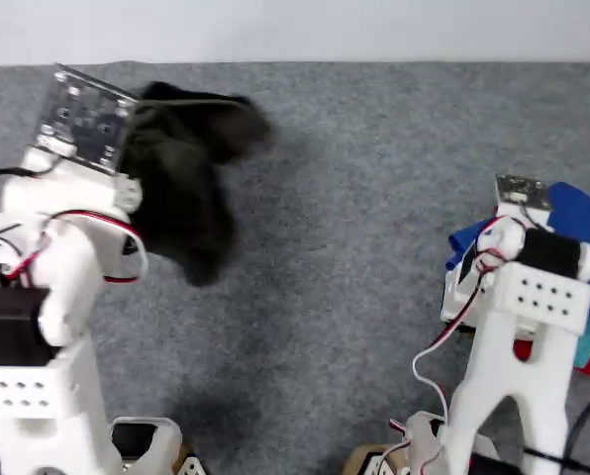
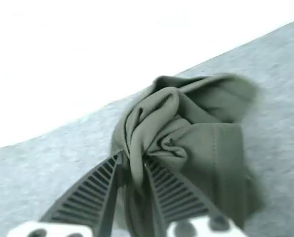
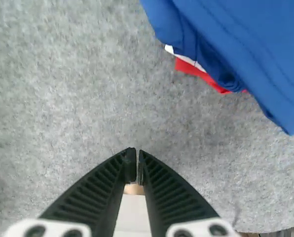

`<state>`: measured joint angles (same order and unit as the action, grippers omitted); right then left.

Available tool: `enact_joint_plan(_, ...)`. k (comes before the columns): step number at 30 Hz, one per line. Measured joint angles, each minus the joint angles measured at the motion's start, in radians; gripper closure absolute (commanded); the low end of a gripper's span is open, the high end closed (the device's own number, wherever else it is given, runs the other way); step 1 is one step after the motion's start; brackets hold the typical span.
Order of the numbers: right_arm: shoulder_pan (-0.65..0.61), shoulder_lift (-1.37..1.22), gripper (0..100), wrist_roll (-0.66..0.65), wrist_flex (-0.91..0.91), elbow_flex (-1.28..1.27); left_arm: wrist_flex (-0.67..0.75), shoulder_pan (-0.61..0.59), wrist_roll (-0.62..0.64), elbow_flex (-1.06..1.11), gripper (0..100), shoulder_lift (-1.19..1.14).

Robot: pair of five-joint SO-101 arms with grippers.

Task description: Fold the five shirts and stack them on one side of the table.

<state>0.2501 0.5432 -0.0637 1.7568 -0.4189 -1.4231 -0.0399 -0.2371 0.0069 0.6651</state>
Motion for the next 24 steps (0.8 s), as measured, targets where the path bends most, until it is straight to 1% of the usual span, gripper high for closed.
enact_joint_plan(2,0.000,0.031,98.7,-0.017,0.000,-0.003,0.000,-0.008,0.005,0.048,99,-0.029)
enact_joint_plan(4,-0.011,0.049,98.3,-0.049,0.000,-0.005,0.002,-0.051,0.002,0.126,96,-0.080)
enact_joint_plan(7,-0.061,0.052,98.3,-0.074,0.000,-0.005,0.060,-0.167,-0.032,0.264,87,-0.181)
enact_joint_plan(9,-0.114,0.052,98.3,-0.074,0.000,-0.005,0.121,-0.253,-0.061,0.348,84,-0.258)
enact_joint_plan(11,-0.181,0.052,98.2,-0.077,-0.008,-0.005,0.183,-0.344,-0.086,0.400,83,-0.338)
enact_joint_plan(13,-0.258,0.052,96.7,-0.077,-0.028,-0.005,0.215,-0.433,-0.126,0.413,83,-0.416)
enact_joint_plan(16,-0.368,0.052,87.2,-0.077,-0.084,-0.005,0.226,-0.548,-0.192,0.413,83,-0.506)
enact_joint_plan(19,-0.460,0.052,79.4,-0.077,-0.129,-0.005,0.219,-0.631,-0.244,0.396,83,-0.520)
enact_joint_plan(21,-0.500,0.048,79.4,-0.077,-0.140,-0.005,0.201,-0.664,-0.267,0.364,83,-0.519)
enact_joint_plan(24,-0.526,0.002,79.7,-0.072,-0.143,-0.005,0.161,-0.675,-0.282,0.316,83,-0.486)
